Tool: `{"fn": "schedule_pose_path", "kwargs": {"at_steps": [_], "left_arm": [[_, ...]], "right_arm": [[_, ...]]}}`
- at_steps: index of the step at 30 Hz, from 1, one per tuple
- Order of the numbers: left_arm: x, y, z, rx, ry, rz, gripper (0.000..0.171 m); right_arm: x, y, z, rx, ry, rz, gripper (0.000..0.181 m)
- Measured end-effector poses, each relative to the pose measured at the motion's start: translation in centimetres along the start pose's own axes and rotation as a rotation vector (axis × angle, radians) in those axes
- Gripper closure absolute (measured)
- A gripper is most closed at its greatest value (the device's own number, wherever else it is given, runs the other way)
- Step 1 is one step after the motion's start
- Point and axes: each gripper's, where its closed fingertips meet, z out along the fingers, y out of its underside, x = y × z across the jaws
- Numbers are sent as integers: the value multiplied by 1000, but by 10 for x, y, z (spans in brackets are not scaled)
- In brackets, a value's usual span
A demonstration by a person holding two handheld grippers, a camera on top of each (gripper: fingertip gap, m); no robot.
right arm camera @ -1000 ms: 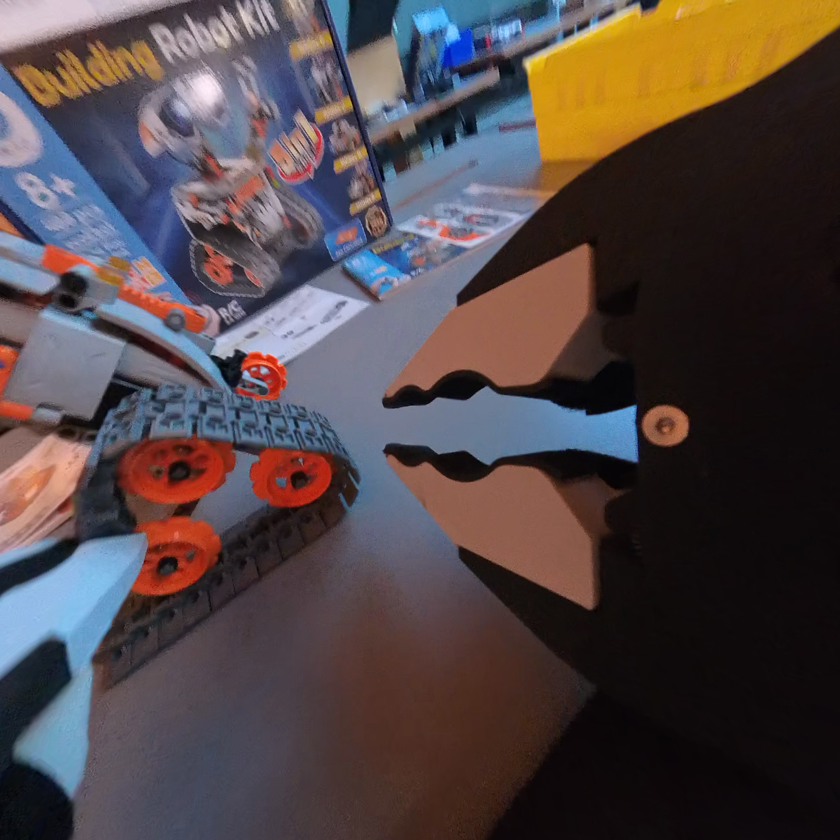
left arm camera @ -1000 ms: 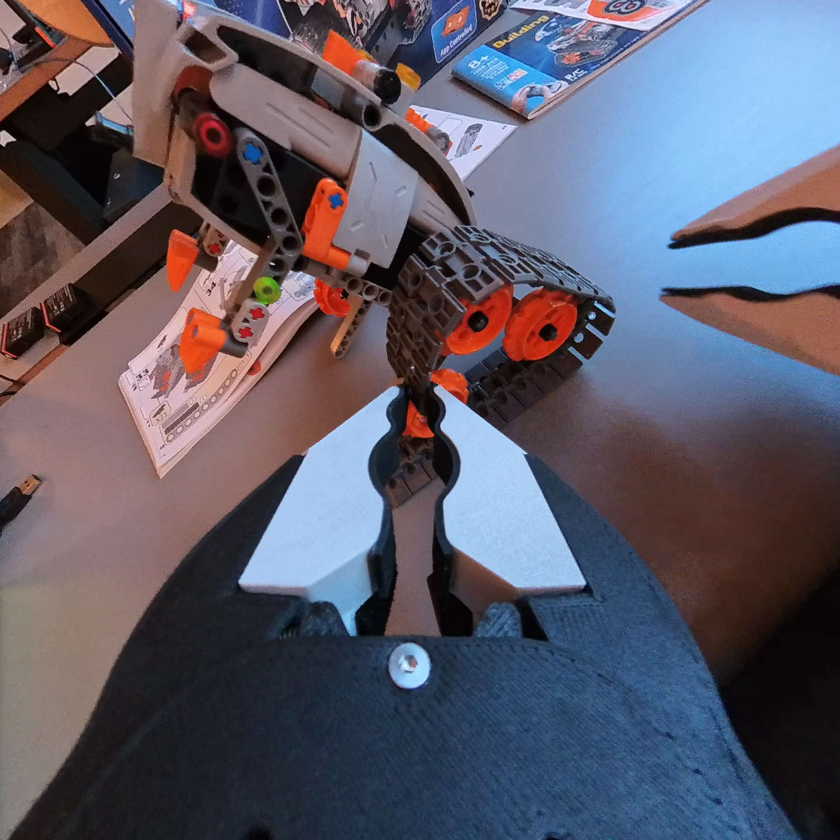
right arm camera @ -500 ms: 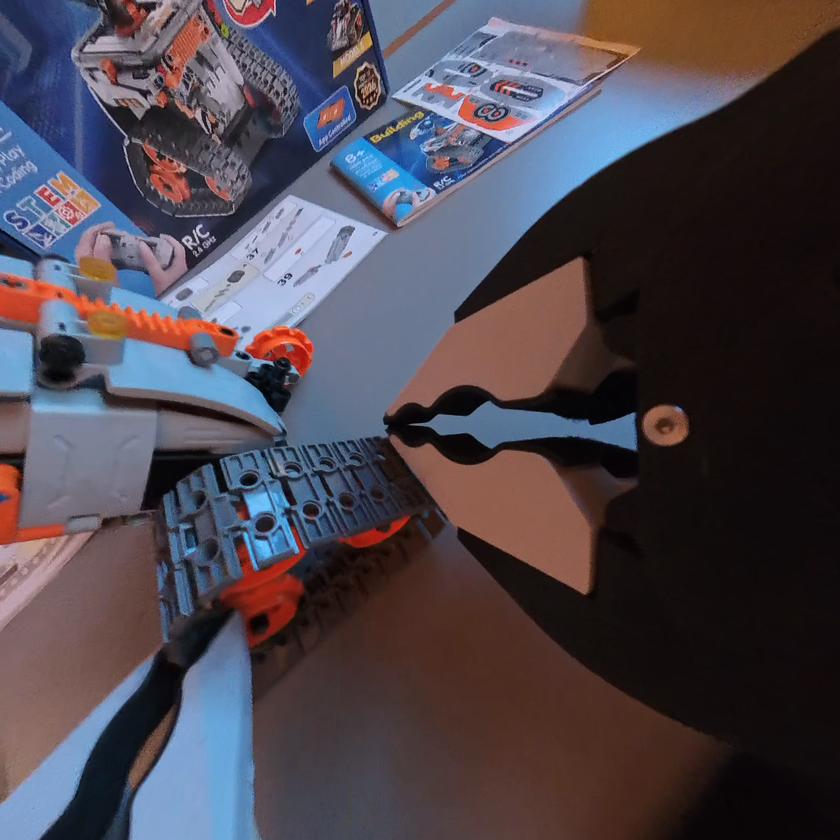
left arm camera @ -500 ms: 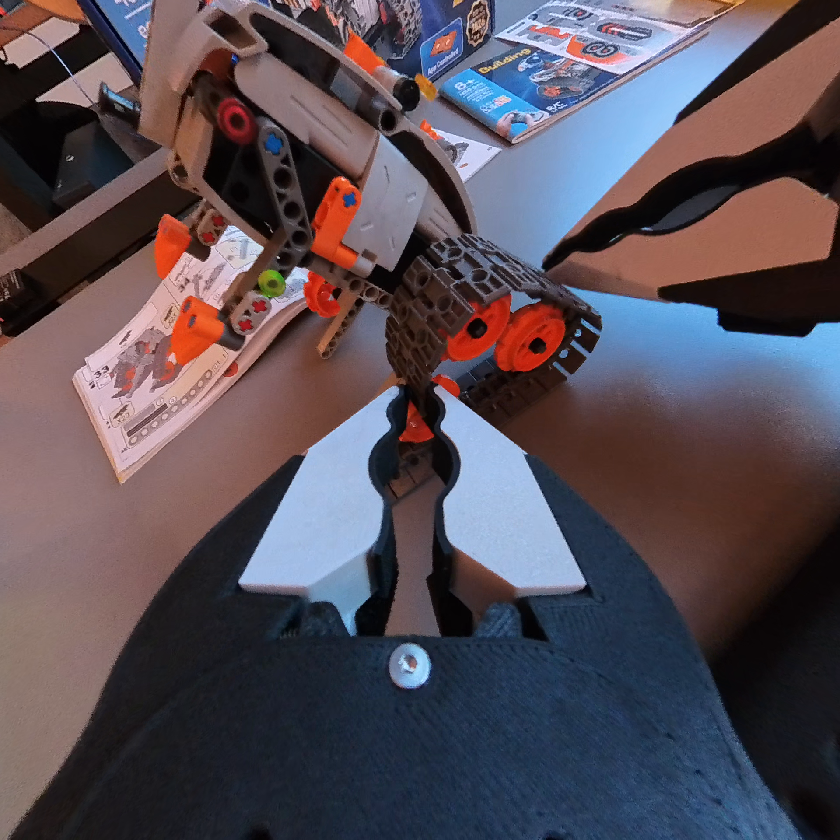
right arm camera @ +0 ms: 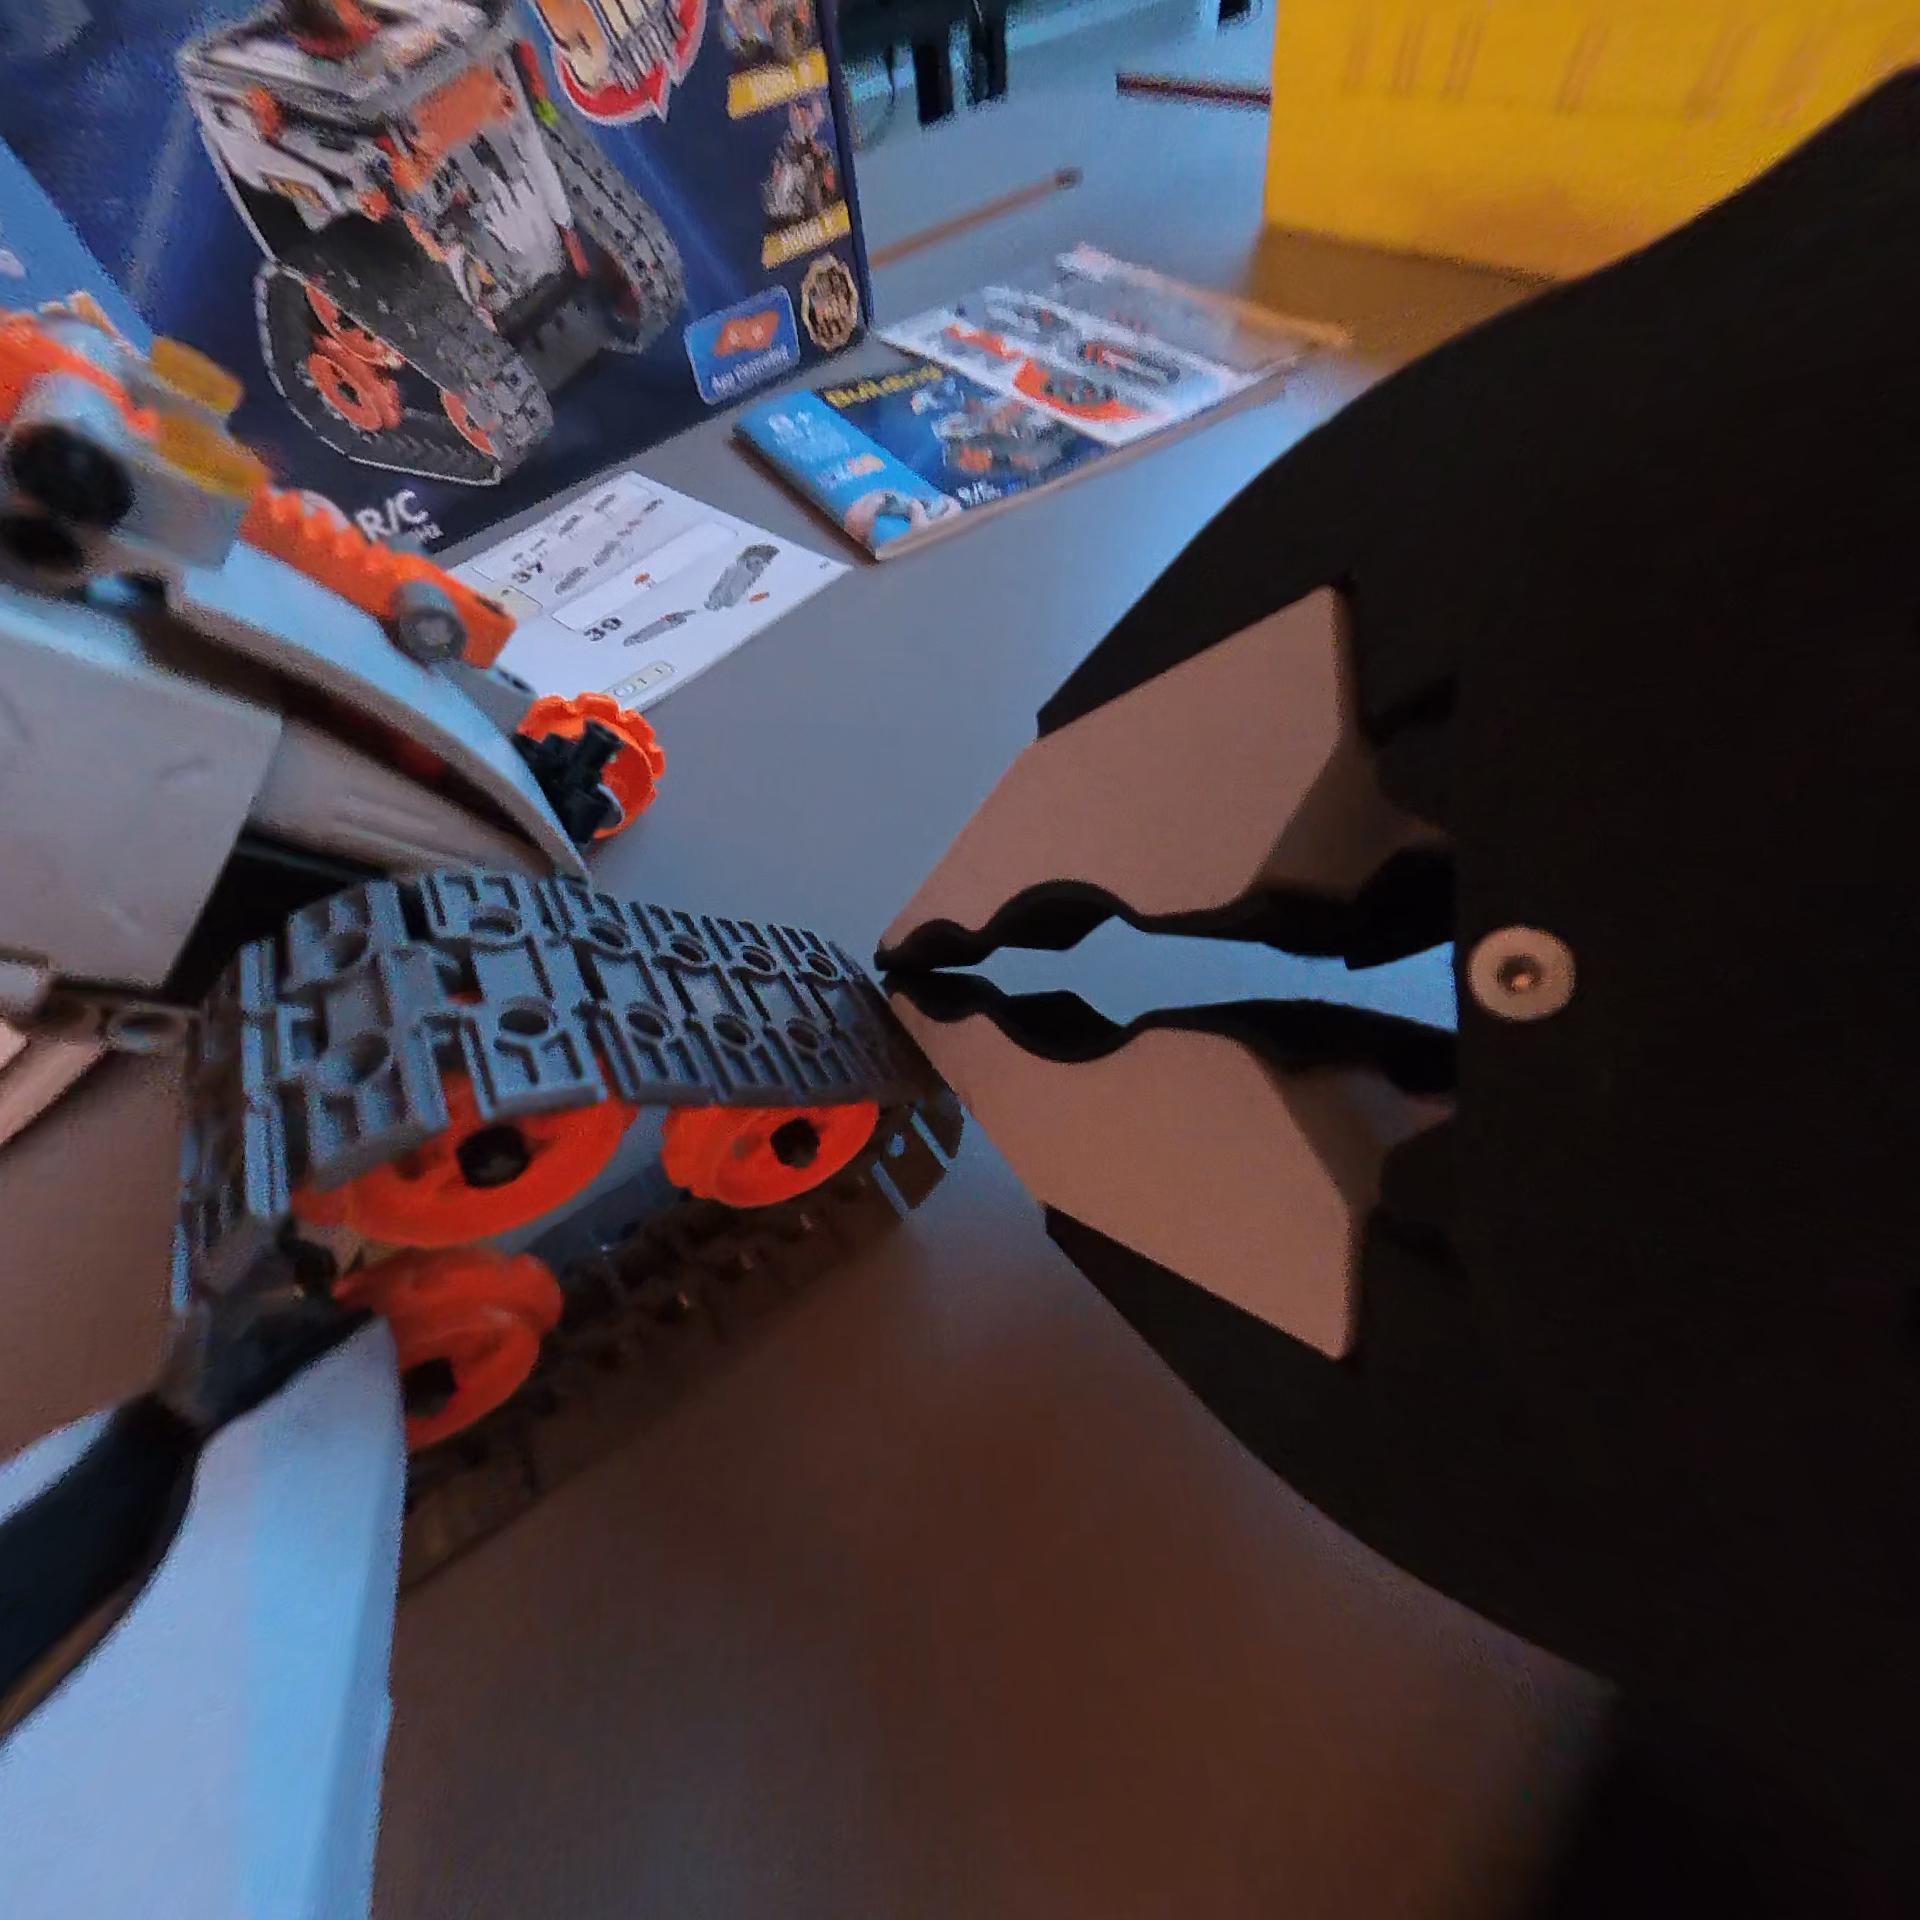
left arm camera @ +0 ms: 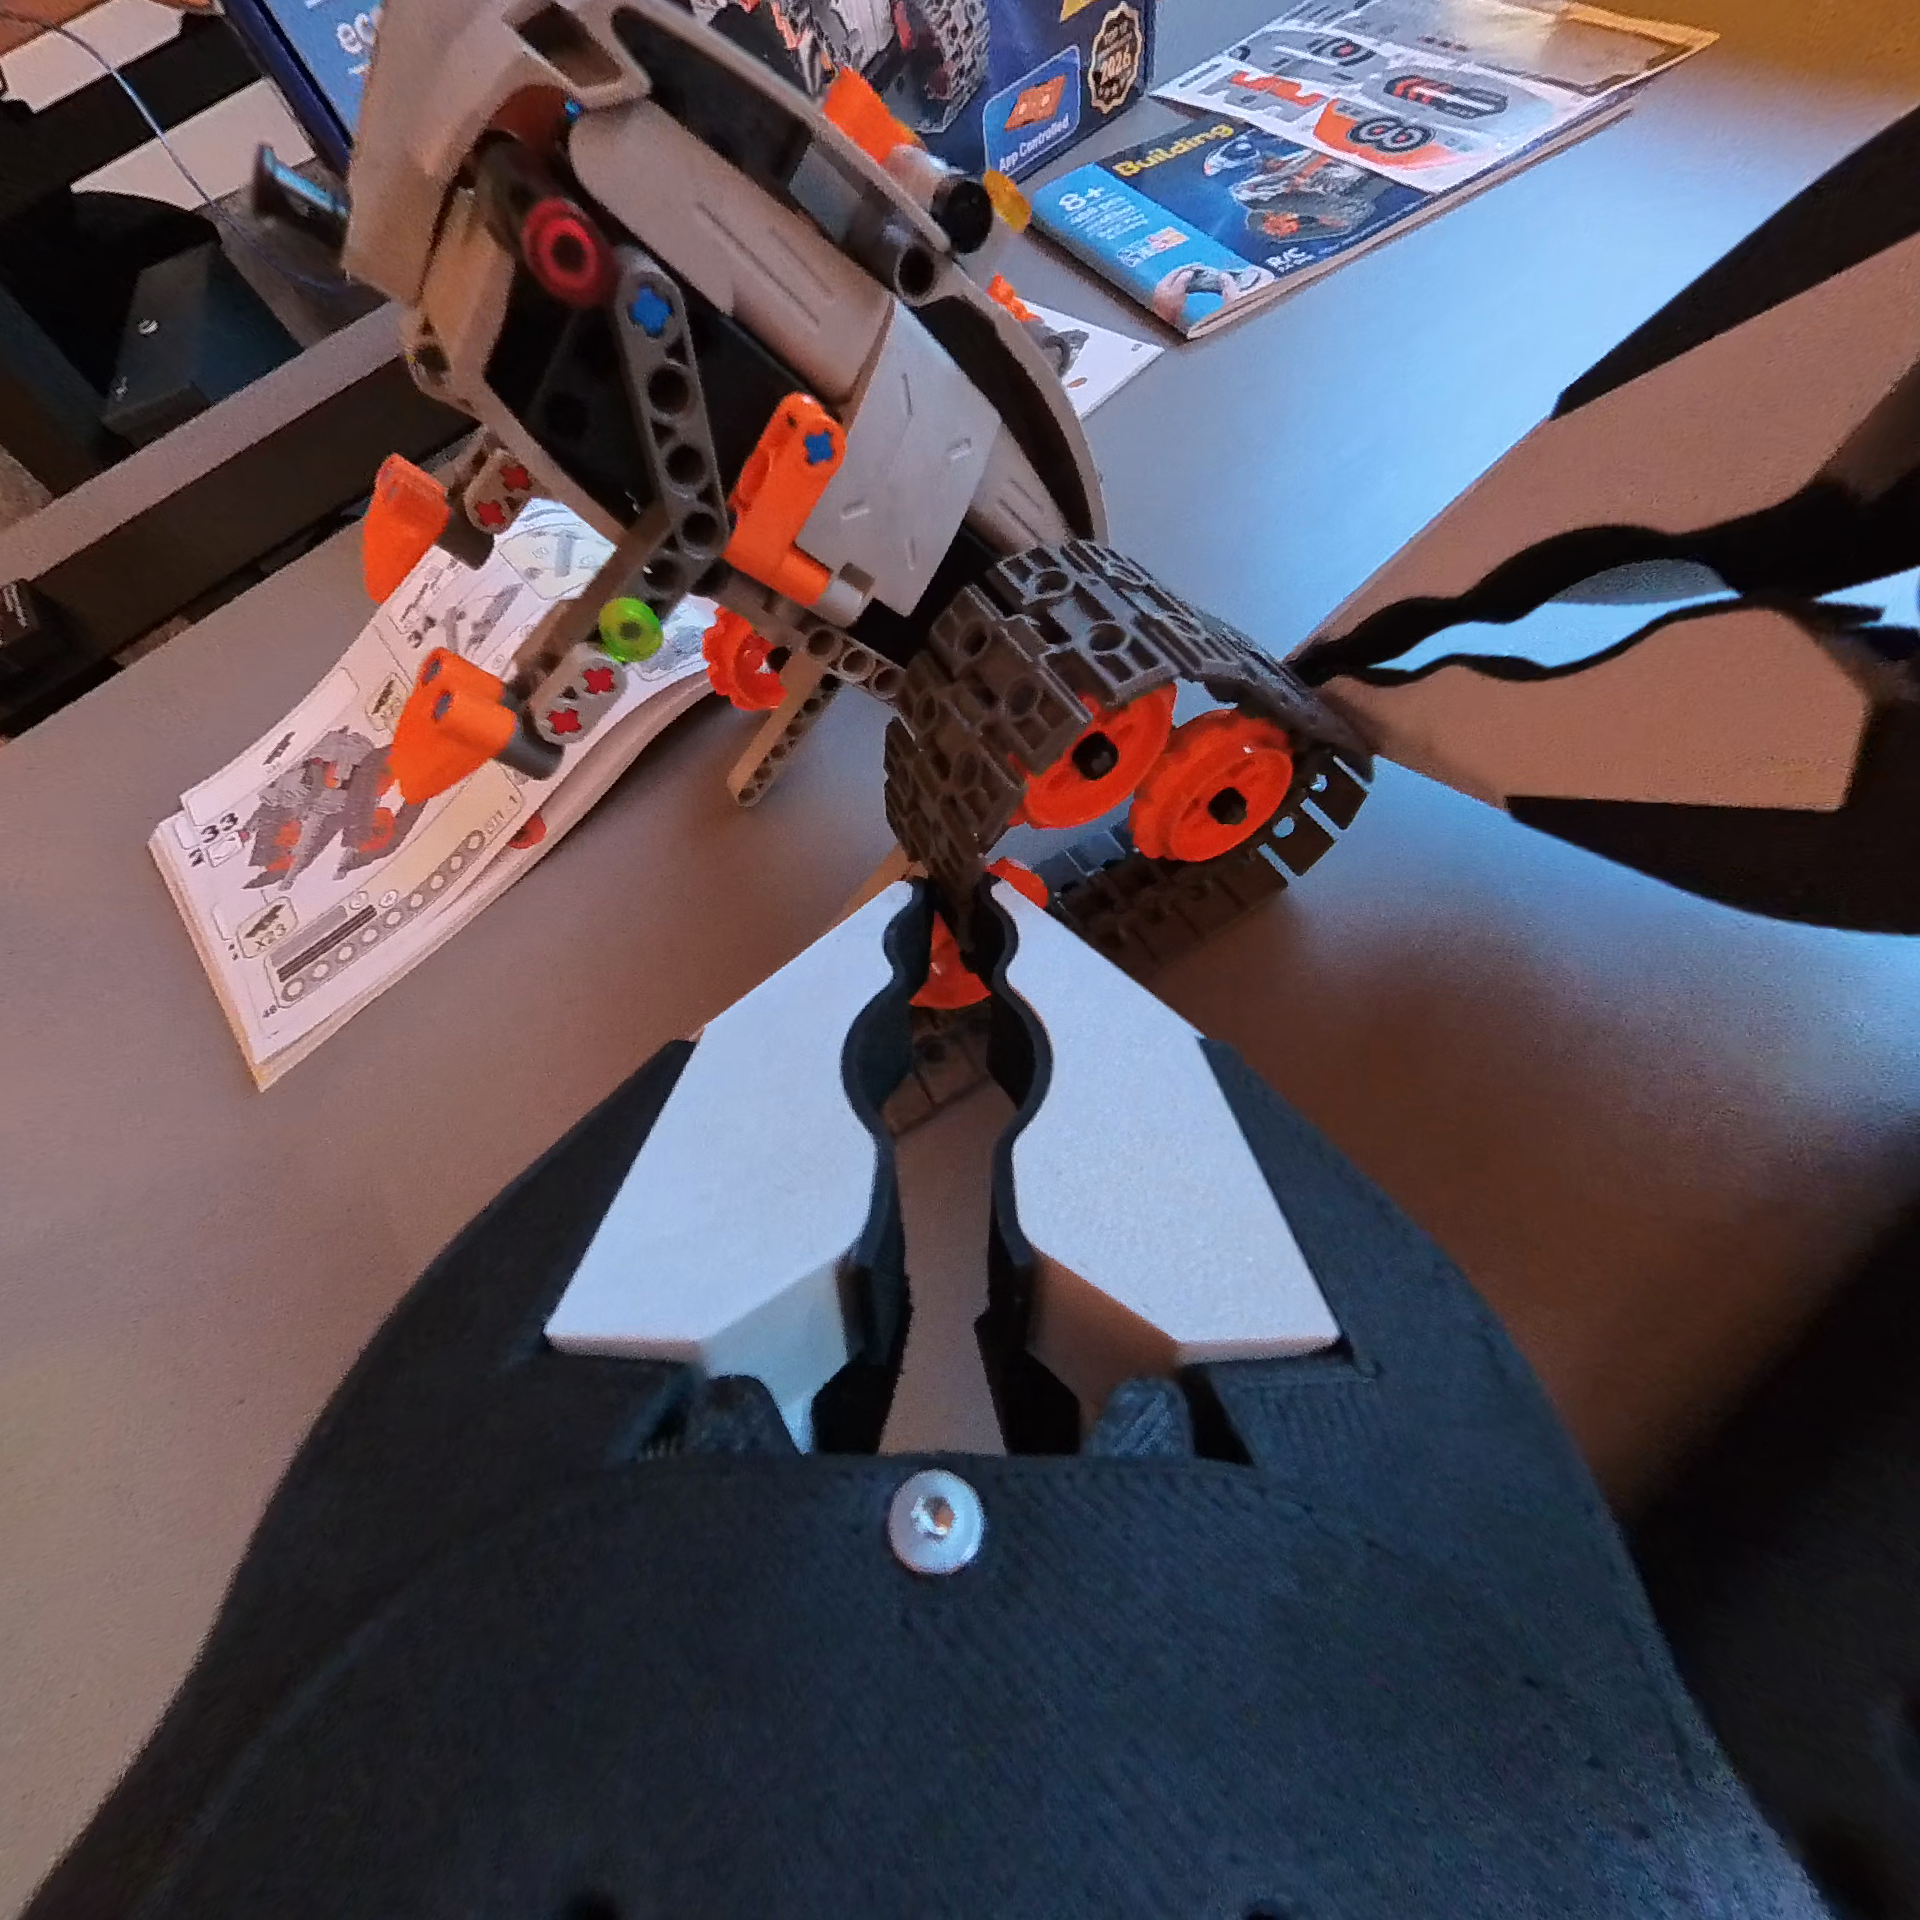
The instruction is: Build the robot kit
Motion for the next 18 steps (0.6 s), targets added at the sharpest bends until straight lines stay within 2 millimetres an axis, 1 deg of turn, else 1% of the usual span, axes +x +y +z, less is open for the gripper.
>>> {"fn": "schedule_pose_path", "kwargs": {"at_steps": [2,3,7,11,13,15,17,18], "left_arm": [[1,0,0,3,7,-5,166],[1,0,0,4,8,-5,166],[1,0,0,7,13,-12,166],[1,0,-1,7,25,-27,166],[1,0,-1,7,27,-28,166],[2,0,-1,7,30,-31,166],[1,0,0,6,29,-34,166],[1,0,-1,7,32,-35,166]], "right_arm": [[2,0,0,2,23,-51,181],[3,-1,0,10,28,-44,181],[8,-2,0,37,23,46,181],[11,-8,-3,74,24,83,181],[15,-12,-6,91,53,79,181],[15,-21,-10,138,59,91,181],[8,-29,-12,181,31,98,181],[8,-28,-11,170,44,74,181]]}}
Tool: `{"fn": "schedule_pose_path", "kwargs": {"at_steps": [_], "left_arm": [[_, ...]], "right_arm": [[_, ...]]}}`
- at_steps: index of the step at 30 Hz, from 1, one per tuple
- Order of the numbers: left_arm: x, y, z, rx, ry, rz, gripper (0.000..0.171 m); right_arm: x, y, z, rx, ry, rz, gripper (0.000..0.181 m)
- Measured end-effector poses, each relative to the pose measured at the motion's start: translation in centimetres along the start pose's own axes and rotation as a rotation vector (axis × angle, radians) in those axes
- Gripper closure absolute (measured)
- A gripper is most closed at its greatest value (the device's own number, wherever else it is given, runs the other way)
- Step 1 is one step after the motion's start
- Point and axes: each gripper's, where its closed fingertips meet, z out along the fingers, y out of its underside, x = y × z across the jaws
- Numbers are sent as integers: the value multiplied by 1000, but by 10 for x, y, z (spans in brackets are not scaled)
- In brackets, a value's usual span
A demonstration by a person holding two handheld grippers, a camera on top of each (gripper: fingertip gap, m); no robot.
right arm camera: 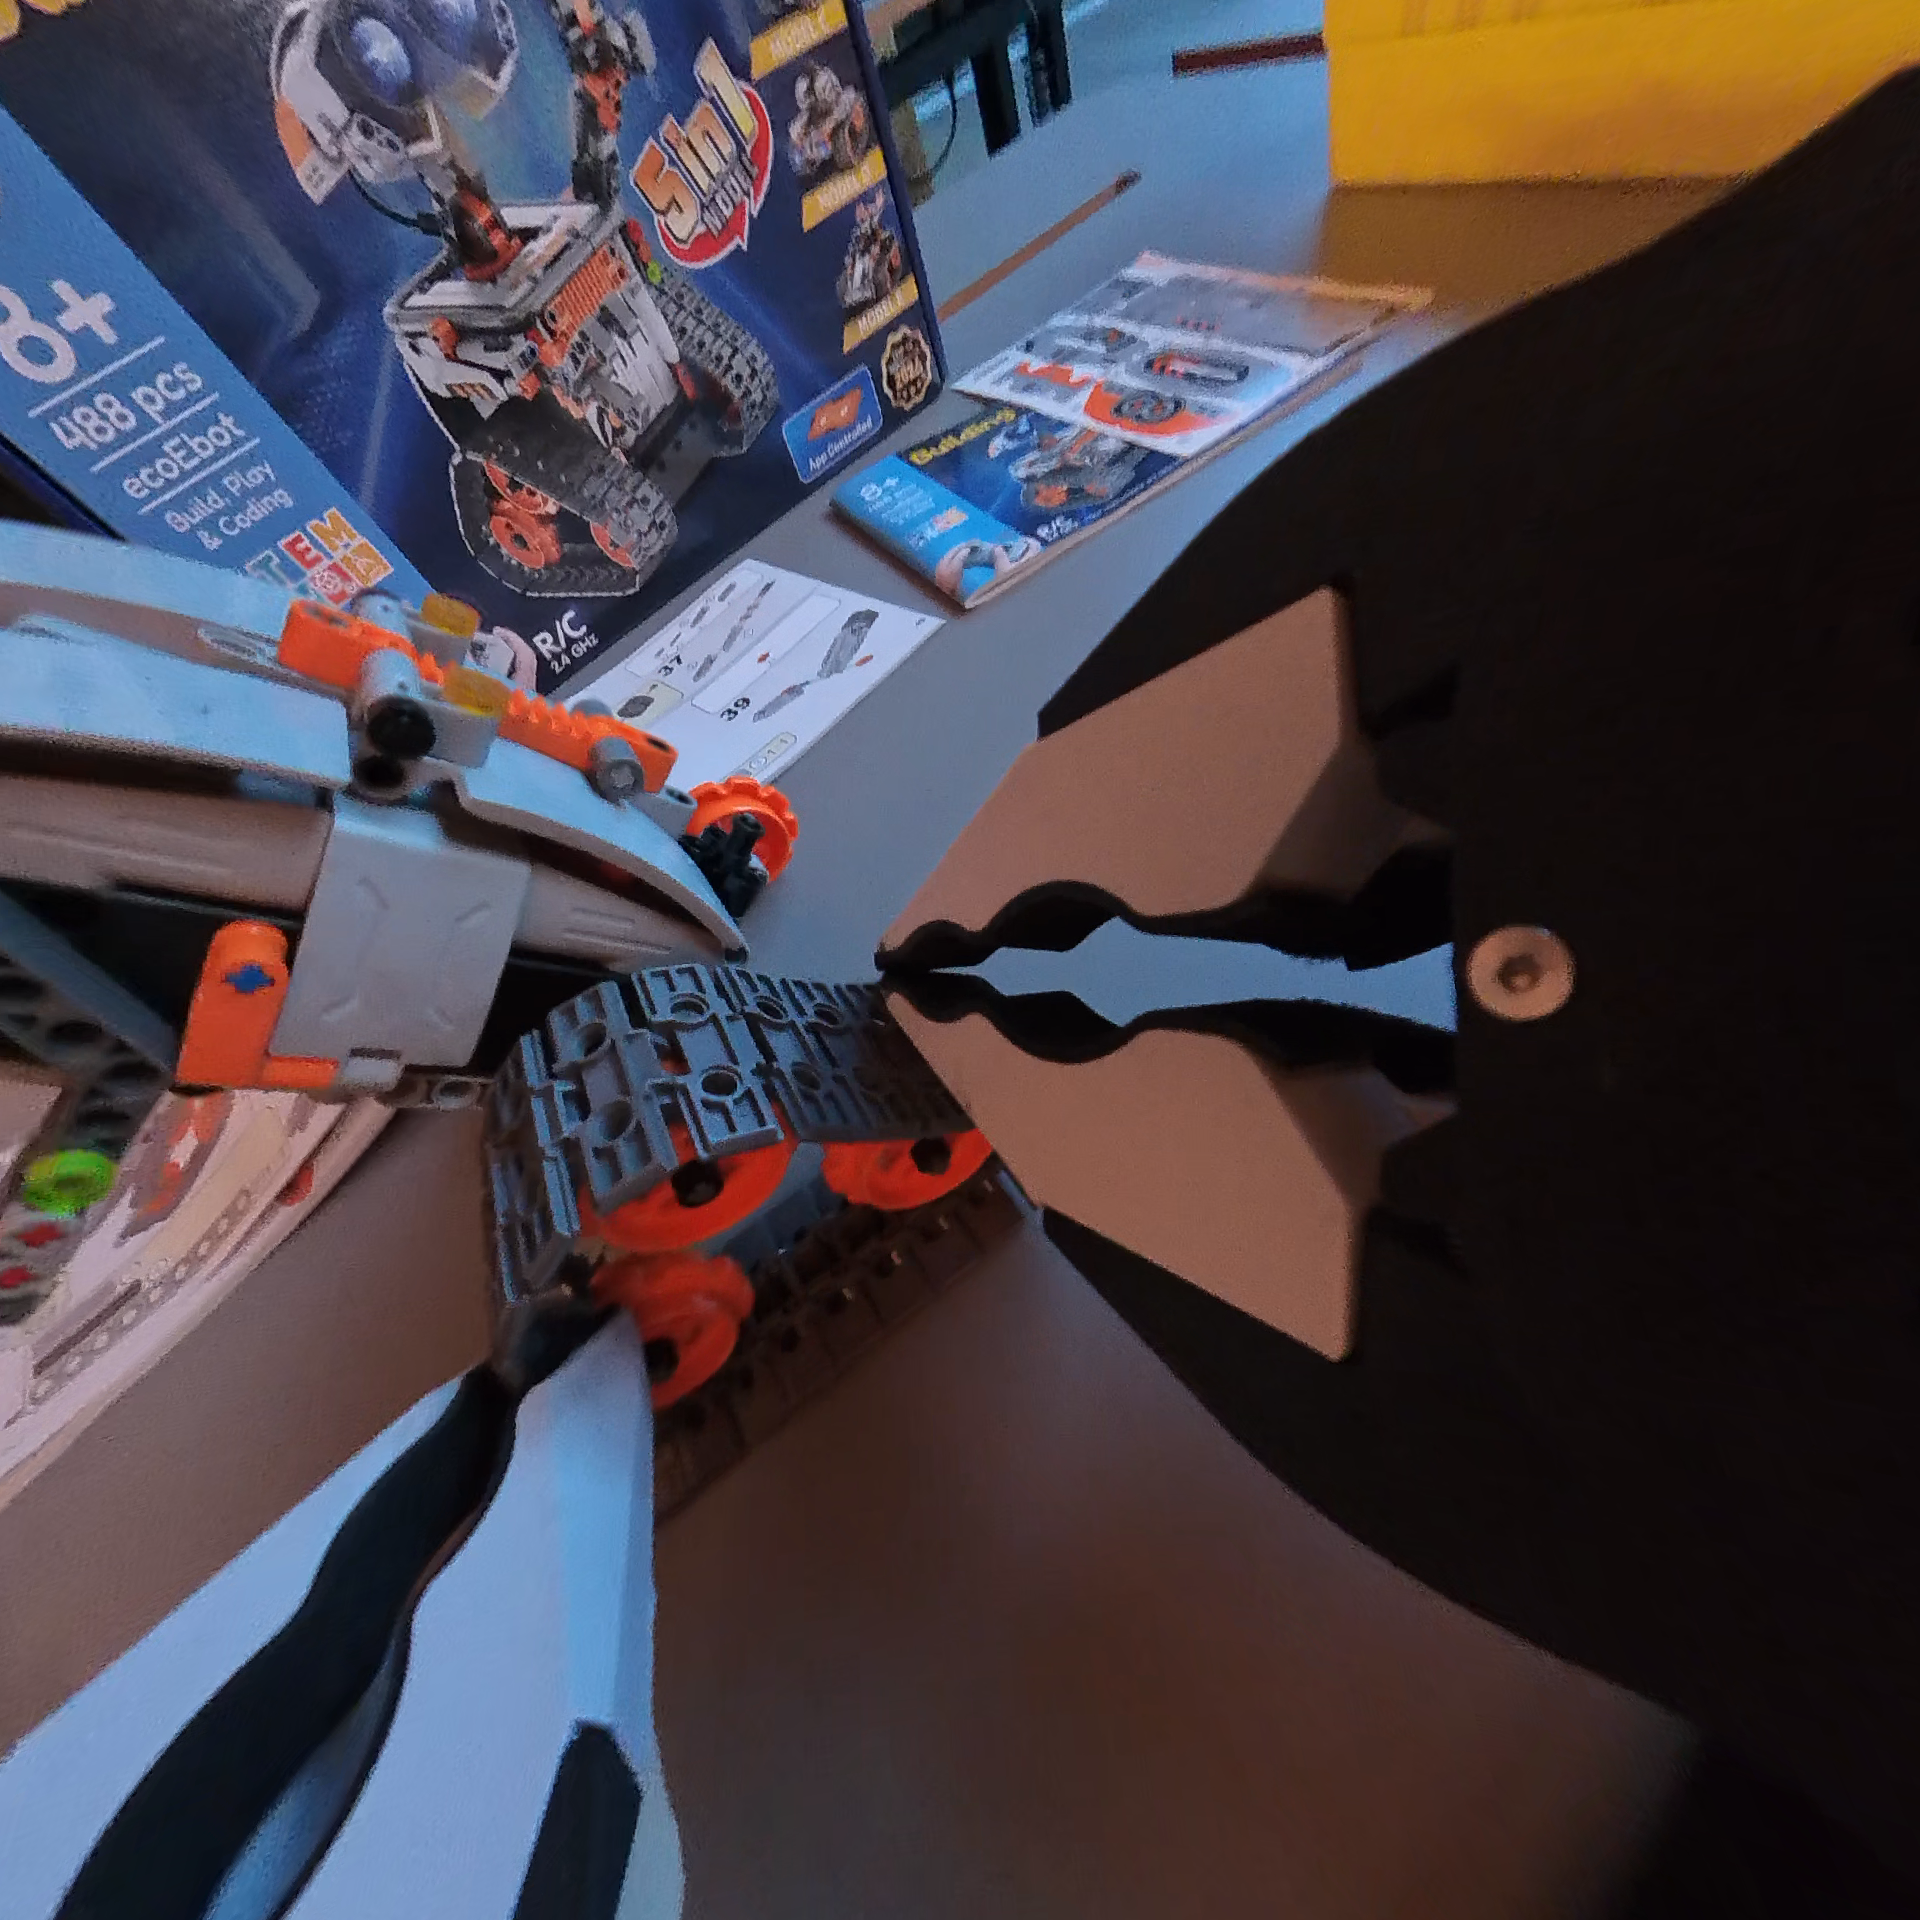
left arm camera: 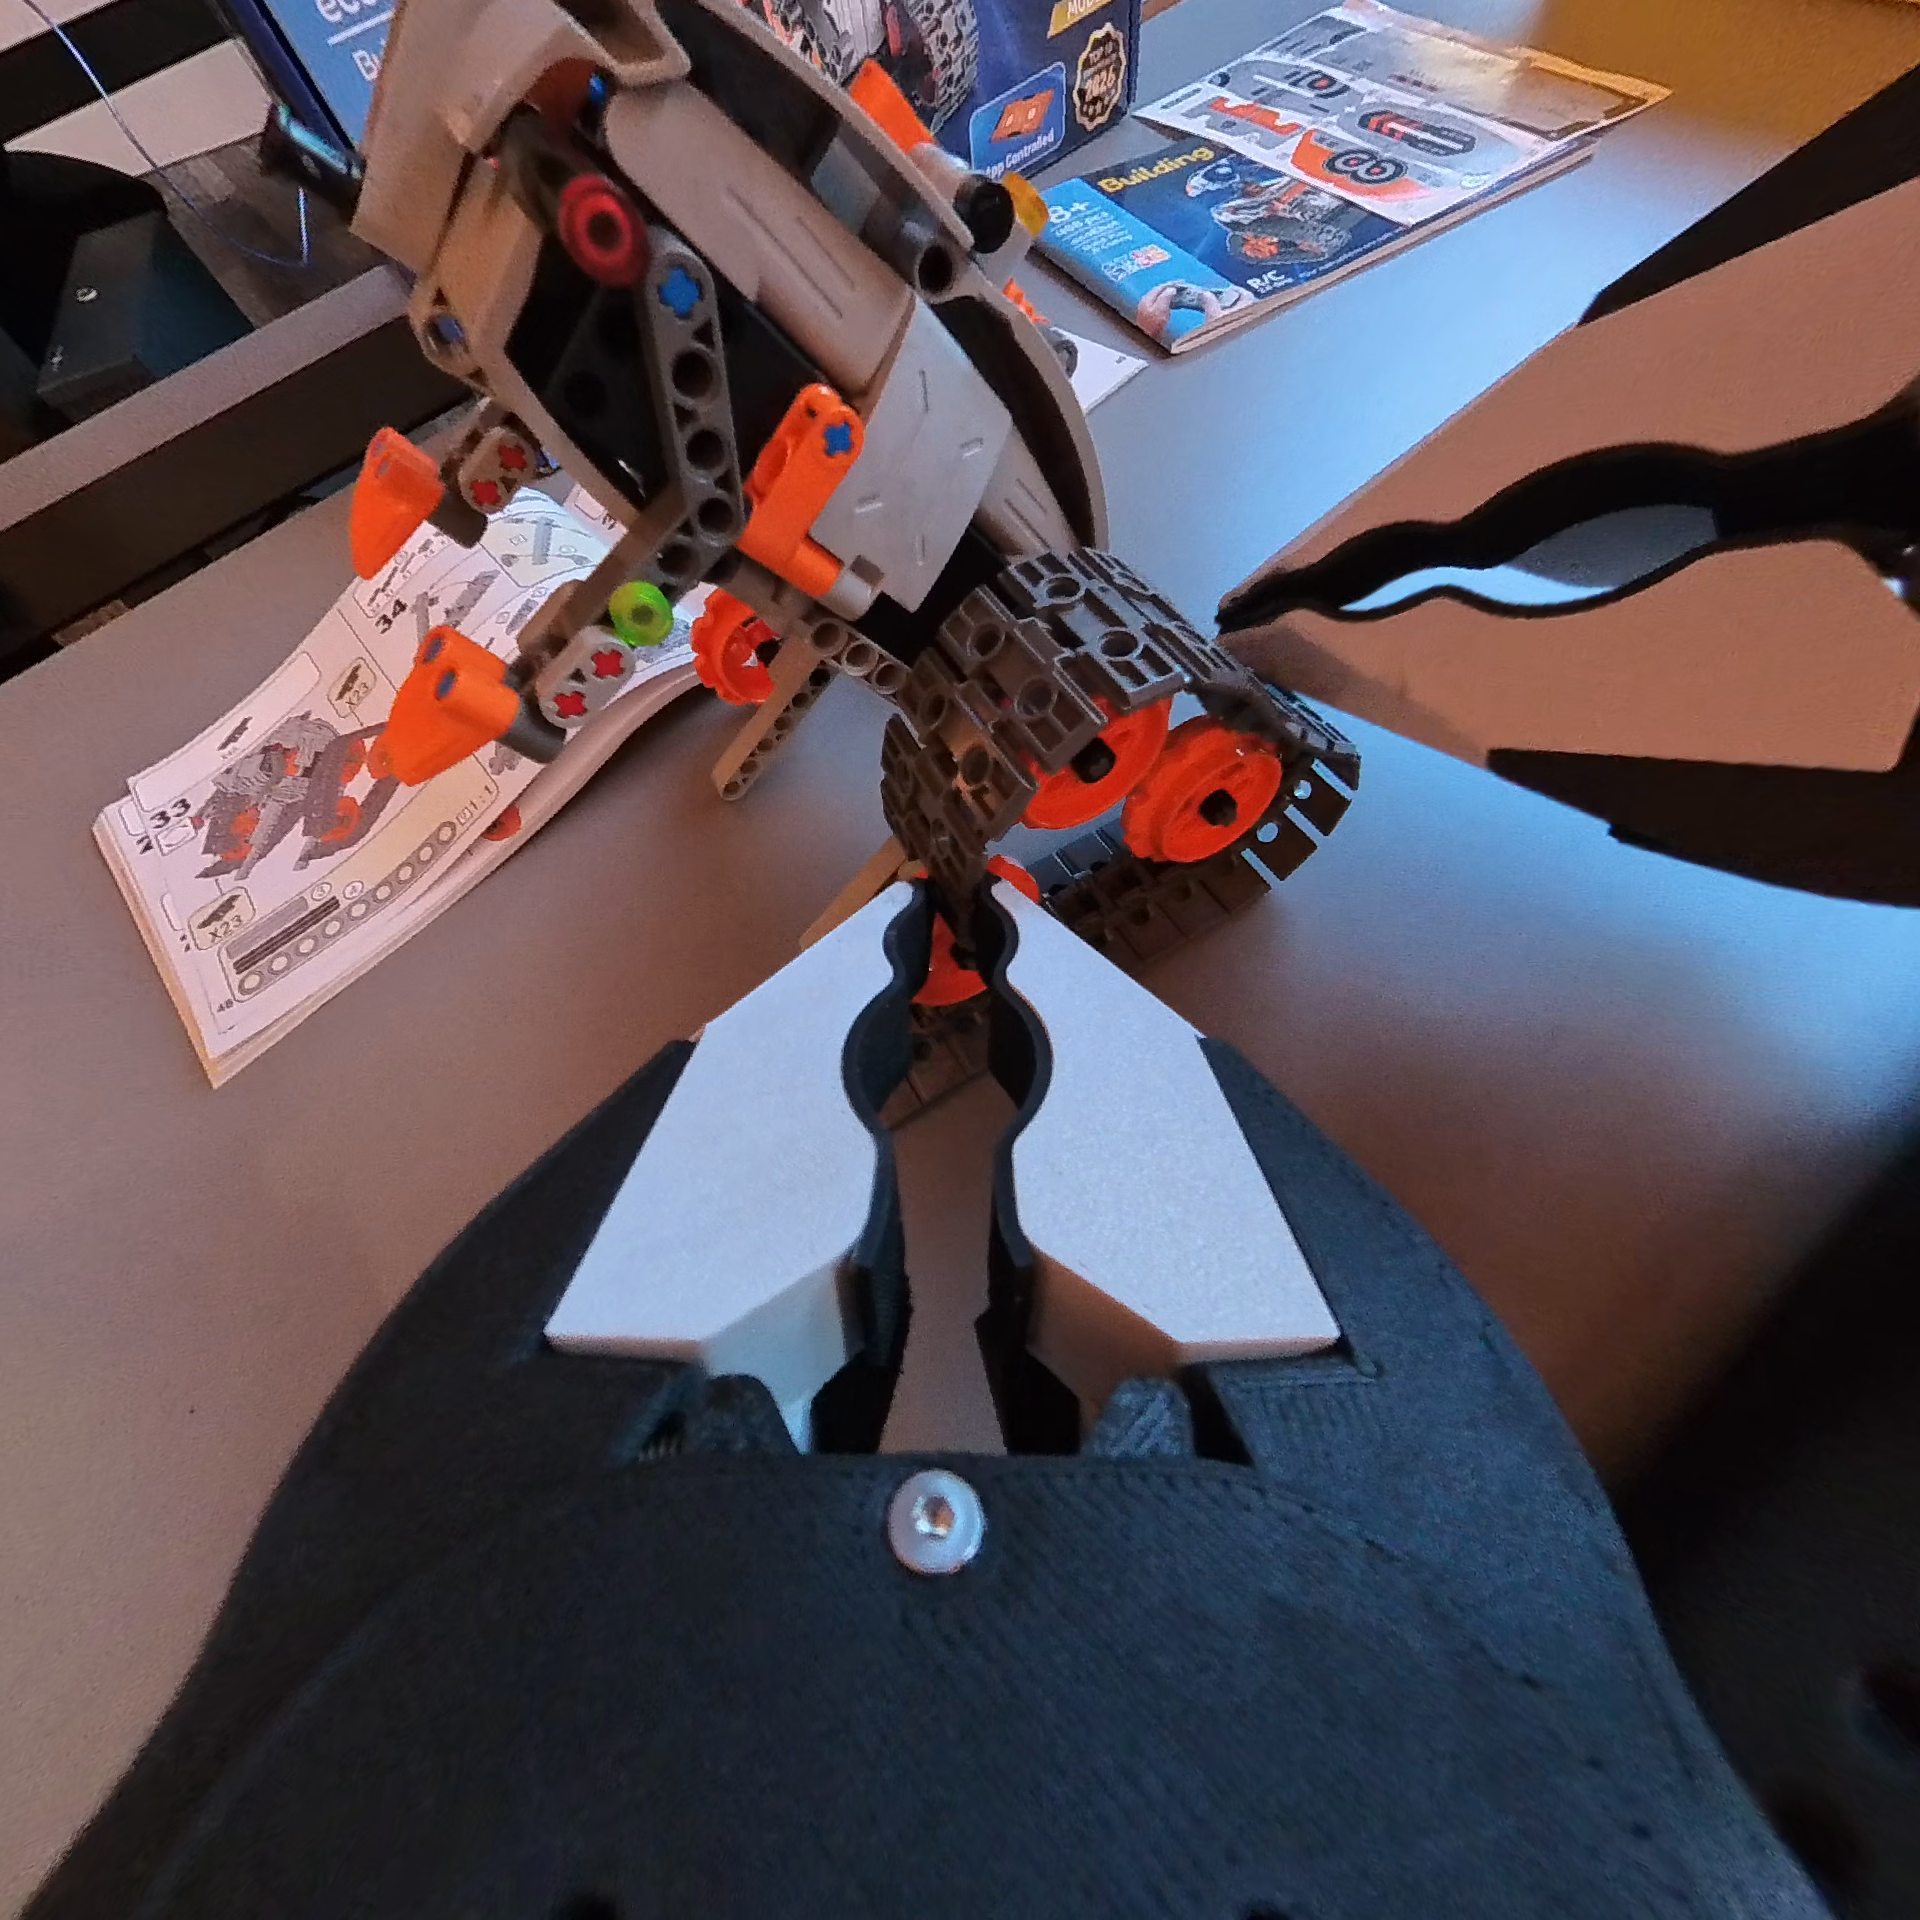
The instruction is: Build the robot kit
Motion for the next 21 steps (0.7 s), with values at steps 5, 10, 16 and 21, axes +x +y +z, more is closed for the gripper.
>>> {"fn": "schedule_pose_path", "kwargs": {"at_steps": [5,10,16,21], "left_arm": [[1,1,0,-4,6,-1,165],[1,2,0,-2,5,-3,166],[1,1,0,1,22,-22,166],[-3,-2,-3,15,5,-11,166]], "right_arm": [[7,-12,-7,40,1,25,181],[4,-46,-21,167,-101,85,170],[-12,-67,-35,202,-252,-55,155],[-23,-52,-28,126,-155,-367,153]]}}
